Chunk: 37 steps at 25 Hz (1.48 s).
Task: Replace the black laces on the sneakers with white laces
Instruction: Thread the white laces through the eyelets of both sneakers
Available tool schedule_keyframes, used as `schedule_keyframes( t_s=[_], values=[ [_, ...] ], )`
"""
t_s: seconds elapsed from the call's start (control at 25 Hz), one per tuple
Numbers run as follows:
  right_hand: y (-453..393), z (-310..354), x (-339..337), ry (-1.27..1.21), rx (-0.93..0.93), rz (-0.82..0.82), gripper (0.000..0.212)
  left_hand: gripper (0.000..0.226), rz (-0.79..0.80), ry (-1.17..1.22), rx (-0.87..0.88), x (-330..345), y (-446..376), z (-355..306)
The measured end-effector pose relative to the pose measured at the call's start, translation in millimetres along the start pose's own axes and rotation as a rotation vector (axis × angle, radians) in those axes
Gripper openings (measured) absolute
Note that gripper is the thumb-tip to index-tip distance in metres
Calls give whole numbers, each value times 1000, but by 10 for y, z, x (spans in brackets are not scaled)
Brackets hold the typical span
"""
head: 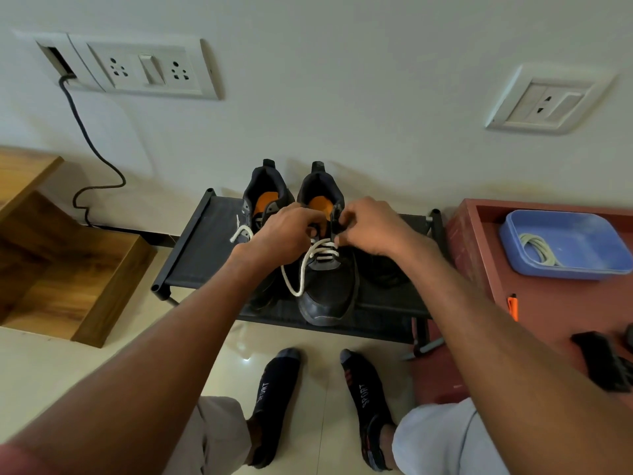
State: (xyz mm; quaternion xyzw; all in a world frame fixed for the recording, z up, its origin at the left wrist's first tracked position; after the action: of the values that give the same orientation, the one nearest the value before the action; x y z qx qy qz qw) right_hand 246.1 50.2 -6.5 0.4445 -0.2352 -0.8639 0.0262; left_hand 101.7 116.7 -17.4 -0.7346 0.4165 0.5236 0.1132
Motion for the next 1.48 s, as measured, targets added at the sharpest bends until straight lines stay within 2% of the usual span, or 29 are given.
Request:
schedule_keyframes(
  t_s=[0.04, 0.12, 0.16, 0.28, 0.32, 0.36, 0.4, 0.52, 0.56, 0.6, 0.64, 0.68, 0.76, 0.8, 0.84, 0.88, 1.0, 1.04, 1.08, 1.16, 1.24, 1.32, 1.4, 1.48],
  values=[
    [-26, 23, 65, 37, 18, 37, 28, 36, 6, 0, 10, 3, 5, -4],
    [-31, 15, -27, -36, 35, -70, 10, 35, 12, 6, 11, 10, 4, 4],
    [21, -8, -156, -130, 48, -211, 6, 34, 15, 5, 9, 10, 1, 12],
    [359, -170, -624, -283, 116, -792, 17, 33, 38, 10, 13, 22, 11, 5],
    [401, -189, -682, -237, 104, -849, 18, 34, 43, 11, 17, 17, 20, 7],
    [385, -160, -665, -188, 57, -792, 23, 35, 45, 16, 19, 15, 21, 16],
    [299, -126, -575, -144, 3, -649, 28, 34, 43, 22, 19, 13, 20, 22],
    [71, 11, -70, -47, -5, -48, 24, 35, 42, 7, 20, 10, 25, 10],
    [24, 27, 22, -5, 9, 33, 20, 36, 44, 2, 19, 2, 33, 8],
    [14, 41, 17, 4, 17, 5, 14, 37, 46, 7, 18, -3, 34, 13],
    [28, 23, -79, -14, 32, -109, 7, 38, 51, 17, 18, -3, 35, 21],
    [83, -20, -234, -51, 67, -282, 4, 36, 58, 26, 23, 1, 33, 30],
    [256, -182, -538, -114, 133, -641, 11, 30, 62, 33, 39, 8, 34, 47],
    [301, -260, -619, -120, 129, -725, 15, 27, 63, 37, 40, 5, 33, 57],
    [284, -288, -625, -120, 104, -705, 20, 26, 67, 46, 39, 5, 27, 70],
    [224, -266, -567, -120, 55, -603, 23, 26, 75, 54, 40, 4, 23, 72],
    [26, -50, -94, -83, -19, -68, 31, 22, 88, 60, 47, 8, 11, 54],
    [-14, -6, 4, -25, -25, 28, 31, 21, 89, 60, 48, 8, 12, 53],
    [-22, 20, 15, 8, -25, 31, 25, 19, 92, 62, 46, 9, 12, 58],
    [13, -63, -184, -22, 13, -146, 9, 18, 101, 81, 34, 22, 7, 83],
    [94, -251, -392, -64, 74, -322, 6, 21, 113, 95, 22, 25, 5, 102],
    [78, -294, -381, -72, 41, -262, 13, 21, 124, 110, 29, 14, 17, 107],
    [16, -185, -193, -62, -15, -72, 23, 22, 127, 123, 59, -2, 43, 88],
    [-25, -78, -43, -21, -33, 23, 20, 25, 104, 107, 80, -35, 78, 69]
  ],
)
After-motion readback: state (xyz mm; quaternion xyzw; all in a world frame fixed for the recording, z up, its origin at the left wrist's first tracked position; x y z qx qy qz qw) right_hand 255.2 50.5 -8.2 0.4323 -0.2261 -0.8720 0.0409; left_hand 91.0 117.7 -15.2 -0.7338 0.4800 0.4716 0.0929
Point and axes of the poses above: each hand's wrist, its own y-axis away from the middle knuckle, its own x-axis out of the palm, z = x × y, the point moved 5 cm from there along -y, towards the middle knuckle, and after that the axes turned 10 degrees about z, right-handed, at the moved point
